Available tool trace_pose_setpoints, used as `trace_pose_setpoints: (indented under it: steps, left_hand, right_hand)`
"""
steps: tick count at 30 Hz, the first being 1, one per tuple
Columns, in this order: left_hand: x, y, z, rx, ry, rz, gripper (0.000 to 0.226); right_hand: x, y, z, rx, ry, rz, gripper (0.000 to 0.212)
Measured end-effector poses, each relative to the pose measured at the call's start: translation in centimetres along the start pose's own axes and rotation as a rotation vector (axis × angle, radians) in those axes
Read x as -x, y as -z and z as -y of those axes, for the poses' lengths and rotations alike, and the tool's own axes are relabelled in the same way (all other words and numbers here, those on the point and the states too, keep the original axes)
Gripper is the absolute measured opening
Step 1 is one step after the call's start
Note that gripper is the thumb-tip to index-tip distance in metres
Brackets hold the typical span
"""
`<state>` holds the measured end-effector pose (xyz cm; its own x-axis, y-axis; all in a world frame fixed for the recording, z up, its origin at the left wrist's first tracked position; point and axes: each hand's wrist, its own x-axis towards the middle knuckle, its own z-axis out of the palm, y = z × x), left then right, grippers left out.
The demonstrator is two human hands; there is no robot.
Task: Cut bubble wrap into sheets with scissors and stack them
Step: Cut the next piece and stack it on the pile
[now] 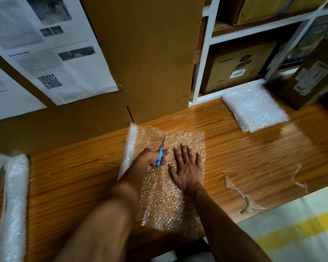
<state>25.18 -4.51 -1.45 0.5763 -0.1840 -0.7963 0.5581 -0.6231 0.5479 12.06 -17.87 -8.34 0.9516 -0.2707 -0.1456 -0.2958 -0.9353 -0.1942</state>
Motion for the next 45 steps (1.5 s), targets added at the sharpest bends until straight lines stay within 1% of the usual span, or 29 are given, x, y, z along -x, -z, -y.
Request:
trace_pose_setpoints:
  steps: [6,11,14,16,24,28,31,37,41,45]
  left_hand:
    - [0.2,-0.2,-1.0,-0.067,0.014,0.053,0.066]
    - [0.8,-0.3,-2.1,-0.058,0.036,0.173,0.088]
    - [0.6,-0.2,-2.7,-0.067,0.025,0.183,0.097]
    - [0.7,-0.1,-2.9,-0.074,0.027,0.208,0.092]
    - [0.3,1.2,-2.0,-0.066,0.079,0.228,0.051]
    - [0.6,1.6,-1.4,-0.09,0.09,0.232,0.042]
    - [0.9,1.6,-1.4,-0.056,0.085,0.239,0.036]
    - [0.2,1.7,-0.6,-0.092,0.084,0.27,0.048]
    - [0.0,1.4,-0.5,-0.068,0.041,0.265,0.064]
    - [-0.4,1.3,-0.9,-0.07,0.019,0.276,0.067]
  right_hand:
    - [0.0,0.0,0.0,0.006,-0.007,0.015,0.079]
    - [0.0,0.1,0.0,0.019,-0.008,0.024,0.081]
    - [-0.1,0.2,0.0,0.023,-0.01,0.033,0.082]
    - [-0.1,0.3,0.0,0.016,-0.024,0.027,0.083]
    - [-0.2,0.1,0.2,-0.007,-0.112,-0.005,0.089]
    - [-0.2,0.0,0.3,-0.013,-0.115,-0.012,0.089]
    - [-0.2,0.0,0.3,-0.013,-0.118,-0.008,0.09]
    - [-0.4,0.3,0.4,-0.019,-0.122,-0.004,0.091]
    - [-0.6,0.5,0.4,-0.01,-0.11,0.015,0.091]
    - [-0.6,0.5,0.4,0.007,-0.112,0.022,0.092]
